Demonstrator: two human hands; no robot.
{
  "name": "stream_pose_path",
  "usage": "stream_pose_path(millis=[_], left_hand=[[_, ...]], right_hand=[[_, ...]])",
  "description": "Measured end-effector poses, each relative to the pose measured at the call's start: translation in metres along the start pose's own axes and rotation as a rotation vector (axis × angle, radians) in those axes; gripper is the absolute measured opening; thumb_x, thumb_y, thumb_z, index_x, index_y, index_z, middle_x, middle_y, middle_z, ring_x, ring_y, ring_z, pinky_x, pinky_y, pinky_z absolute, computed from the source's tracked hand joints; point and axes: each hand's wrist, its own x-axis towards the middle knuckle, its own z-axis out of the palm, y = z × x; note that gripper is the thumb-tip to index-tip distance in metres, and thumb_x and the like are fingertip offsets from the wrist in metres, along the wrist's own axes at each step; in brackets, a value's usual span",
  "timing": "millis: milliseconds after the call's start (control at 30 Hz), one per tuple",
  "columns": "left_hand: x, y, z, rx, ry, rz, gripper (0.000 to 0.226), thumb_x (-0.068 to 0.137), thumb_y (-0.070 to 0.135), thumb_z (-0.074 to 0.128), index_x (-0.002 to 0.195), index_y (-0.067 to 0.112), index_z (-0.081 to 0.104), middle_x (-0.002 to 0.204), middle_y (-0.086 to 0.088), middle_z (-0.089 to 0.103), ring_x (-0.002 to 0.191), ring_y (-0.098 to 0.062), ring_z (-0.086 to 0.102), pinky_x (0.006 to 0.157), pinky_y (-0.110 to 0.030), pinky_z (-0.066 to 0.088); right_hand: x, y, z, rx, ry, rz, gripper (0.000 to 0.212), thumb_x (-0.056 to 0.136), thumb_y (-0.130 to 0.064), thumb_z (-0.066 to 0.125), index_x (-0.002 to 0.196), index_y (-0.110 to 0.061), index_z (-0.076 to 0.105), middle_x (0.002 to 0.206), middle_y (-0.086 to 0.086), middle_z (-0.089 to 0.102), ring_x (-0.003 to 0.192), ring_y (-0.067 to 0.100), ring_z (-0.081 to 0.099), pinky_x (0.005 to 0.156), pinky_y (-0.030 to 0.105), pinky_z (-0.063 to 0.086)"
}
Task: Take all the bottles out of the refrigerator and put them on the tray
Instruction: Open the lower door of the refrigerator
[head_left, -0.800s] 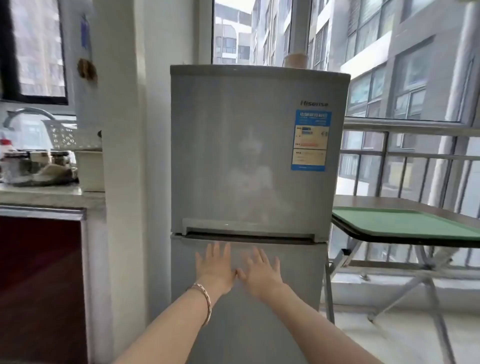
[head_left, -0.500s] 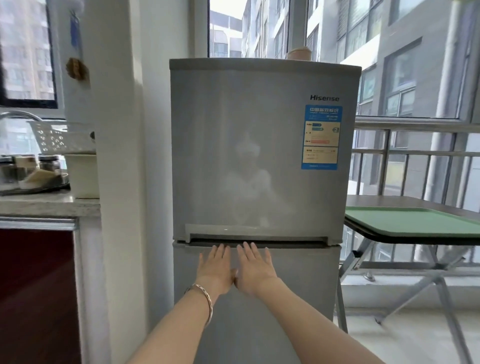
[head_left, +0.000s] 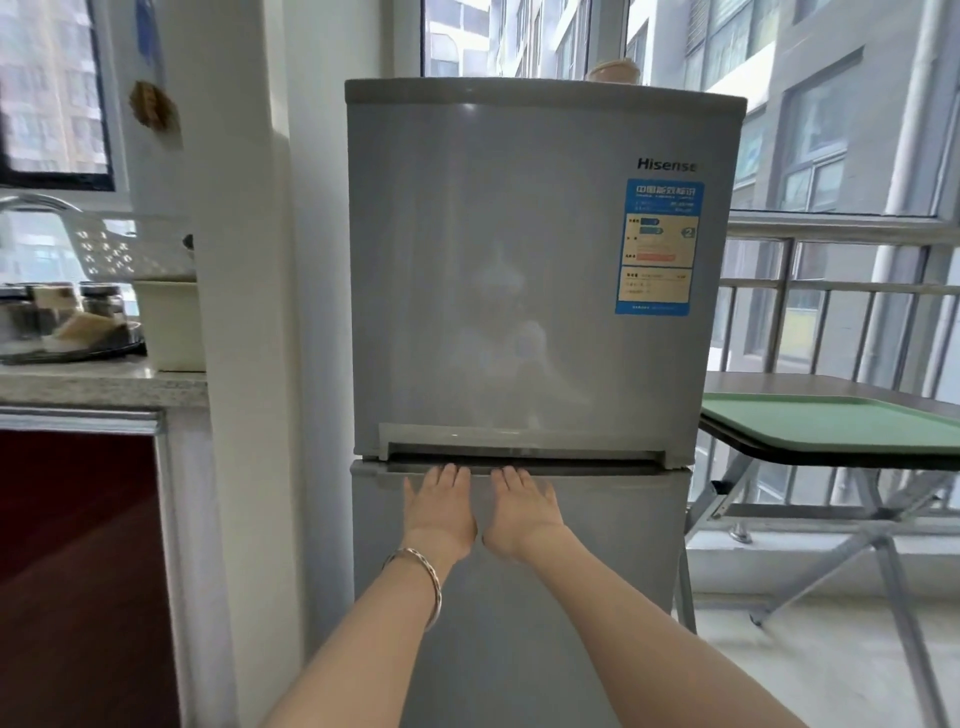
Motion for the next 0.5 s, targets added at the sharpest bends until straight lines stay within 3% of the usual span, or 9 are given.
stream_pose_path(millis=[133,233,367,500], left_hand=[[-0.014,0.002,-0.018,0.155,0.187,0.114,0.029,0.095,0.02,0.041,0.121,0.02,0.054,0.122,-0.001,0.062,0.115,-0.025,0.052,0.095,-0.038,0.036],[-0.019,0.004,-0.035,0.084,0.226,0.157,0.025,0.094,0.011,0.043,0.113,0.019,0.057,0.108,-0.003,0.067,0.1,-0.026,0.062,0.078,-0.036,0.042],[-0.022,0.012,-0.046,-0.132,0.14,0.174,0.034,0.095,0.012,0.045,0.126,0.021,0.055,0.119,-0.005,0.06,0.104,-0.026,0.061,0.084,-0.039,0.051],[-0.022,0.036,-0.056,-0.185,-0.008,0.19,0.041,0.097,0.01,0.044,0.134,0.025,0.051,0.134,-0.005,0.054,0.117,-0.027,0.056,0.097,-0.042,0.048]], right_hand=[[-0.014,0.005,-0.005,-0.012,0.152,-0.011,0.045,0.096,-0.026,0.039,0.139,-0.011,0.039,0.142,0.008,0.046,0.135,0.027,0.038,0.11,0.046,0.027],[-0.028,0.002,-0.019,-0.03,0.293,0.01,0.032,0.1,-0.024,0.032,0.113,-0.01,0.058,0.116,0.009,0.064,0.111,0.03,0.056,0.092,0.042,0.036],[-0.046,0.008,-0.035,-0.063,0.353,0.109,0.028,0.099,-0.026,0.041,0.098,-0.012,0.064,0.084,0.002,0.067,0.08,0.025,0.061,0.083,0.039,0.037],[-0.063,0.029,-0.046,-0.009,0.246,0.284,0.026,0.095,-0.032,0.049,0.108,-0.014,0.063,0.1,0.003,0.069,0.094,0.024,0.064,0.083,0.037,0.038]])
